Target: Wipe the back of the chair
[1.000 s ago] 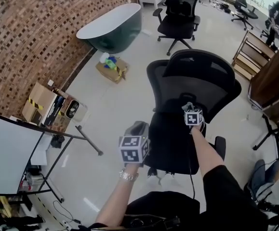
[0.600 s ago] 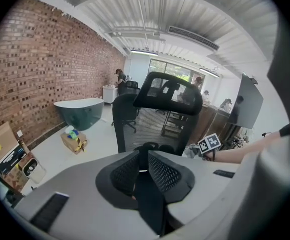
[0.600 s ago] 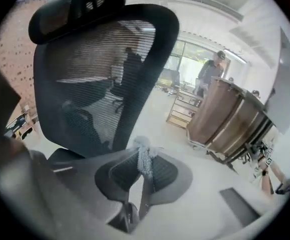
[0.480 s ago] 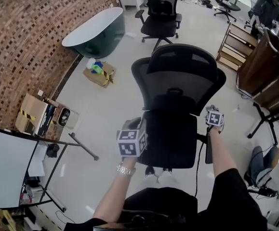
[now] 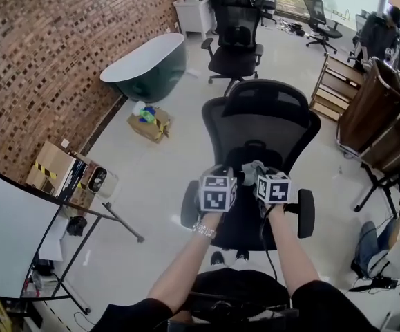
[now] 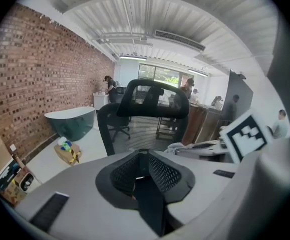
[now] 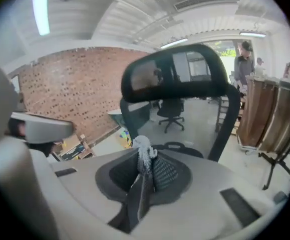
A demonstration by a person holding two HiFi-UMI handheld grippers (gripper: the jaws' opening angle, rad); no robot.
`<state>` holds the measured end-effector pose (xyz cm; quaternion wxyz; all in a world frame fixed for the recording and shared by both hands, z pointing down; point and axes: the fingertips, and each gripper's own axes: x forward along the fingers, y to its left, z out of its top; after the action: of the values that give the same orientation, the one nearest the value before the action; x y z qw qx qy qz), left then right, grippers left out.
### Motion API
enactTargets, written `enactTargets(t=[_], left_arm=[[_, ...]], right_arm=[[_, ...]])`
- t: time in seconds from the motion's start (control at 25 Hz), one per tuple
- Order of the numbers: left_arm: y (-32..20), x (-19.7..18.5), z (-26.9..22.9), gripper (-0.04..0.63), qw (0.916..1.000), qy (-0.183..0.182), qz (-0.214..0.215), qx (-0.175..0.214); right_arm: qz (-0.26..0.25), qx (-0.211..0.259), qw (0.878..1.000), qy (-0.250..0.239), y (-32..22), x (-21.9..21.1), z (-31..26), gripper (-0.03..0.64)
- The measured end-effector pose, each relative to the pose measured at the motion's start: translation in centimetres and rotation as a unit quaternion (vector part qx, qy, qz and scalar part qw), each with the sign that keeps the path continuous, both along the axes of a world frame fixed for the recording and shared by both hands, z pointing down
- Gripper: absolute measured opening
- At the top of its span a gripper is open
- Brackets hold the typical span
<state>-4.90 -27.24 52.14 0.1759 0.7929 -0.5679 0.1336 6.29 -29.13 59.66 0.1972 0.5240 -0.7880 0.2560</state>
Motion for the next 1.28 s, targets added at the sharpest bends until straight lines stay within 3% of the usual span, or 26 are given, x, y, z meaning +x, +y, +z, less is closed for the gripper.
enactTargets(t=[0.12,0.28,0.56,0.76,1.0,1.28], left_arm=[[-0.4,-0.3,-0.8,0.061,0.9995,-0.025,-0.017,0.01],[0.3,-0.5,-2.6,0.061,0.9986,-0.038,-0.006,0.037],[4.9,1.9,-1.2,0.061,0.9991,-0.021,0.031,0.018],[9.3,3.7,-1.9,0.057,0.9987,-0.015,0.029,0.04],[16.9,6.0,-1.8,0.057,0.9982,-0.038,0.023,0.041],[25.1,6.5,-1.3,0.058,0.9996,-0.019,0.008,0.017]], right_arm=[[-0.011,0.042,0.999,0.011,2.5,-3.4,-4.9,0.048],[0.001,0.058,0.998,0.034,4.2,-4.7,-7.0,0.048],[0.05,0.057,0.996,0.041,8.4,-2.4,-6.6,0.048],[0.074,0.073,0.994,0.034,13.2,-0.4,-7.2,0.048],[0.049,0.085,0.995,0.028,20.6,1.4,-7.7,0.048],[0.001,0.056,0.998,0.005,28.2,1.0,-7.7,0.048]])
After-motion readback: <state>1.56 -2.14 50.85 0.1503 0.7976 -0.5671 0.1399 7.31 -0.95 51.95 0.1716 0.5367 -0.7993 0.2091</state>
